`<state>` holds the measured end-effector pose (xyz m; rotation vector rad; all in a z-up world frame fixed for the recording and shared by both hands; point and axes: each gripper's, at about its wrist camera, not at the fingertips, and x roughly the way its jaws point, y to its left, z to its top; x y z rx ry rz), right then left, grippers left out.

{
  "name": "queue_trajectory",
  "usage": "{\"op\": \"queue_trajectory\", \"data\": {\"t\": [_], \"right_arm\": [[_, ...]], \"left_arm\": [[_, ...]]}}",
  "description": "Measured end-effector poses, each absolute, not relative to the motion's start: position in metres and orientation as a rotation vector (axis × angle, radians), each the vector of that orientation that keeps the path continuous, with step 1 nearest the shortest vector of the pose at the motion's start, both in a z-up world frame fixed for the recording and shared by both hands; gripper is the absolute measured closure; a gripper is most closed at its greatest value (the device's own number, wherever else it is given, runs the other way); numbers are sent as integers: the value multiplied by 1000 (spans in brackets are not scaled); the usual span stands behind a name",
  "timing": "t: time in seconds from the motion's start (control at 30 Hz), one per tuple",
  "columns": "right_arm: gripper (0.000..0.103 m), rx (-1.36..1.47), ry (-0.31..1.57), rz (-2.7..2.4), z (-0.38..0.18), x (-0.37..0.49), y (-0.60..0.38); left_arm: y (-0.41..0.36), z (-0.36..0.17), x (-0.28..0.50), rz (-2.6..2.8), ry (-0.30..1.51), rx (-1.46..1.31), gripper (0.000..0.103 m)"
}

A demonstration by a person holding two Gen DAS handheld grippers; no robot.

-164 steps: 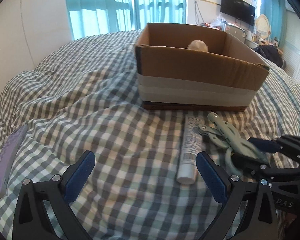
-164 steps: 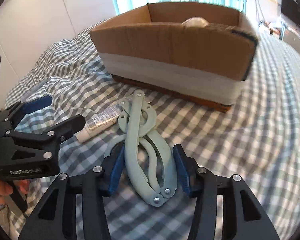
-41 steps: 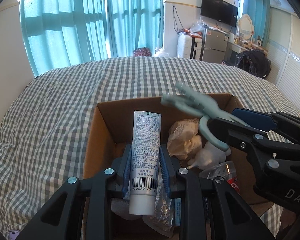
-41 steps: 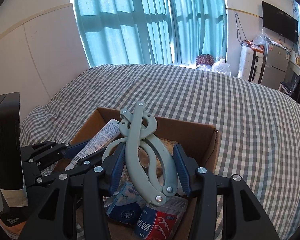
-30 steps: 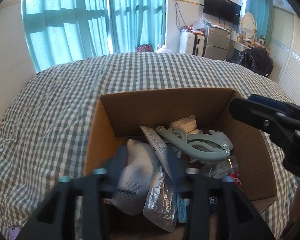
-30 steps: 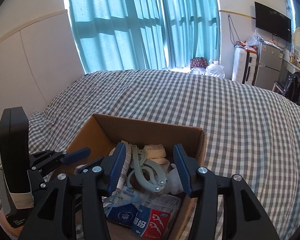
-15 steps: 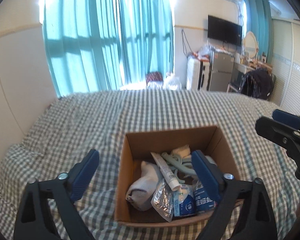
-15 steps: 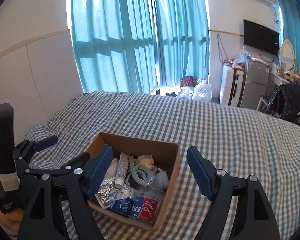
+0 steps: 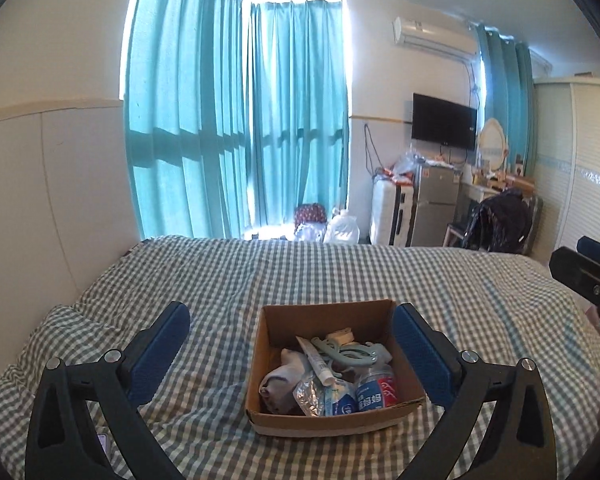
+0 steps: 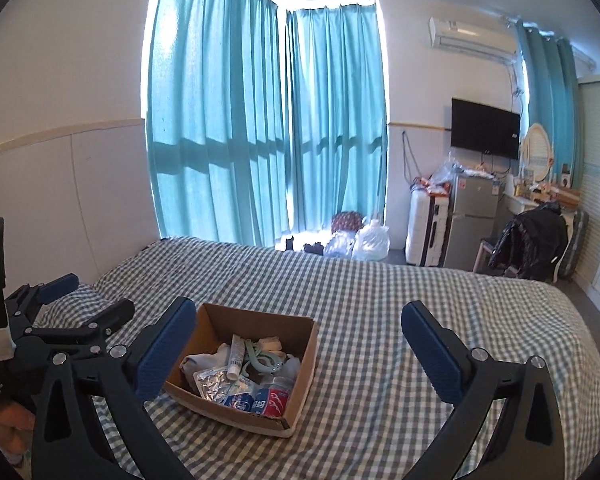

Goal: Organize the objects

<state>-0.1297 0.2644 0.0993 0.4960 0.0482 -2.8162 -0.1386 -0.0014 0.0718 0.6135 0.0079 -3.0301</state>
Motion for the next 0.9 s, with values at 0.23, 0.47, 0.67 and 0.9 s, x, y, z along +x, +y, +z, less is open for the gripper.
{"op": "queue_trajectory", "data": {"t": [0.23, 0.47, 0.67, 0.9], "right_arm": [[0, 484, -3, -2868, 86, -98, 284], [0, 493, -27, -2887, 61, -79, 286], [0, 485, 23, -2906, 37, -73, 280], [0, 484, 101, -2903, 17, -71, 269]], "left_arm": [[-5, 75, -95, -3012, 55, 514, 0], [-4, 62, -64, -2986, 89, 462, 0], [-2, 42, -57, -2970, 121, 500, 0], [10, 25, -55, -2978, 41, 543, 0]]}}
